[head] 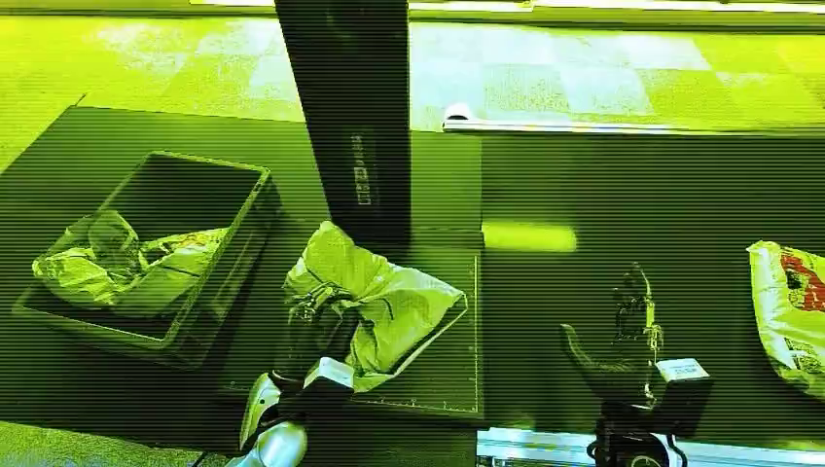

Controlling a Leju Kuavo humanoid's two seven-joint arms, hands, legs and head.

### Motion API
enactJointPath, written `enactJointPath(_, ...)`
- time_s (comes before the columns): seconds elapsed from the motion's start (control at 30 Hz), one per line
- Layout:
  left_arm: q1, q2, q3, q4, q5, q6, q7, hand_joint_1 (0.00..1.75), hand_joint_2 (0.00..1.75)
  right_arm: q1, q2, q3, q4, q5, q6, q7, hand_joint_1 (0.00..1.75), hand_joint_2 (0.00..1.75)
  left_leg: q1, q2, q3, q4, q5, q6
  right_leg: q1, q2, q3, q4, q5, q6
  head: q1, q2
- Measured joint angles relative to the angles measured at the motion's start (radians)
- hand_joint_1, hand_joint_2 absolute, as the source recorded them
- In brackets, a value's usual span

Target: Moved the parcel from conveyor to table for the left to box.

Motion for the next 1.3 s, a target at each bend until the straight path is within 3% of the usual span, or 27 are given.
enactJointPath(0.23, 0.012, -0.005, 0.020, -0.039, -0.186, 0.151, -0.089, 1.75, 1.75, -0.003, 0.000, 0.001, 0.006, -0.005, 0.002, -0.002, 0.00, 1.75, 0.000, 0.000, -0.001, 0.000, 0.000, 0.000, 0.000, 0.000, -0.001, 0.000, 0.000, 0.000, 0.000, 0.000)
enactJointPath(0.33, 0.027, -0.061, 0.103, -0.133, -0.388, 0.159, -0.209, 1.75, 1.75, -0.012, 0.000, 0.005, 0.012, -0.006, 0.012, -0.001, 0.00, 1.75, 0.000, 0.000, -0.002, 0.000, 0.000, 0.000, 0.000, 0.000, -0.002, 0.000, 0.000, 0.000, 0.000, 0.000)
enactJointPath(0.57, -0.075, -0.111, 0.296, -0.262, -0.624, 0.161, -0.202, 1.75, 1.75, -0.034, -0.009, 0.016, 0.029, -0.023, 0.013, 0.000, 0.00, 1.75, 0.000, 0.000, -0.002, 0.000, 0.001, 0.000, 0.000, 0.000, -0.003, 0.000, 0.001, 0.000, -0.001, 0.000)
enactJointPath(0.67, -0.161, -0.108, 0.386, -0.249, -0.716, 0.161, -0.130, 1.75, 1.75, -0.038, -0.015, 0.021, 0.037, -0.026, 0.013, 0.000, 0.00, 1.75, 0.001, 0.000, -0.002, 0.000, 0.002, -0.001, 0.001, 0.000, -0.003, 0.000, 0.001, -0.001, -0.001, 0.000)
enactJointPath(0.77, -0.243, -0.069, 0.429, -0.173, -0.784, 0.161, 0.039, 1.75, 1.75, -0.039, -0.017, 0.023, 0.042, -0.029, 0.011, 0.000, 0.00, 1.75, 0.001, 0.000, -0.002, 0.000, 0.002, -0.001, 0.001, 0.000, -0.003, 0.000, 0.001, -0.001, 0.000, 0.000)
enactJointPath(0.9, -0.392, 0.038, 0.426, 0.085, -0.812, 0.097, 0.465, 1.75, 1.75, -0.039, -0.018, 0.027, 0.043, -0.031, -0.005, 0.000, 0.00, 1.75, 0.001, 0.002, -0.002, 0.000, 0.003, -0.001, 0.001, 0.001, -0.004, 0.001, 0.002, -0.003, -0.001, 0.000)
enactJointPath(0.97, -0.462, 0.092, 0.412, 0.214, -0.796, 0.026, 0.588, 1.75, 1.75, -0.034, -0.019, 0.027, 0.043, -0.031, -0.010, 0.001, 0.00, 1.75, 0.001, 0.003, -0.003, 0.000, 0.004, -0.001, 0.001, 0.001, -0.005, 0.001, 0.003, -0.003, 0.000, 0.000)
enactJointPath(1.13, -0.615, 0.198, 0.387, 0.525, -0.732, -0.062, 0.666, 1.75, 1.75, -0.035, -0.022, 0.032, 0.044, -0.025, -0.010, 0.006, 0.00, 1.75, 0.001, 0.004, -0.003, 0.000, 0.004, -0.001, 0.001, 0.003, -0.005, 0.001, 0.003, -0.003, 0.000, 0.000)
enactJointPath(1.3, -0.692, 0.268, 0.386, 0.710, -0.687, -0.022, 0.659, 1.75, 1.75, -0.032, -0.023, 0.034, 0.044, -0.025, -0.010, 0.013, 0.00, 1.75, 0.001, 0.005, -0.005, 0.000, 0.004, -0.001, 0.001, 0.003, -0.007, 0.001, 0.003, -0.003, 0.000, 0.000)
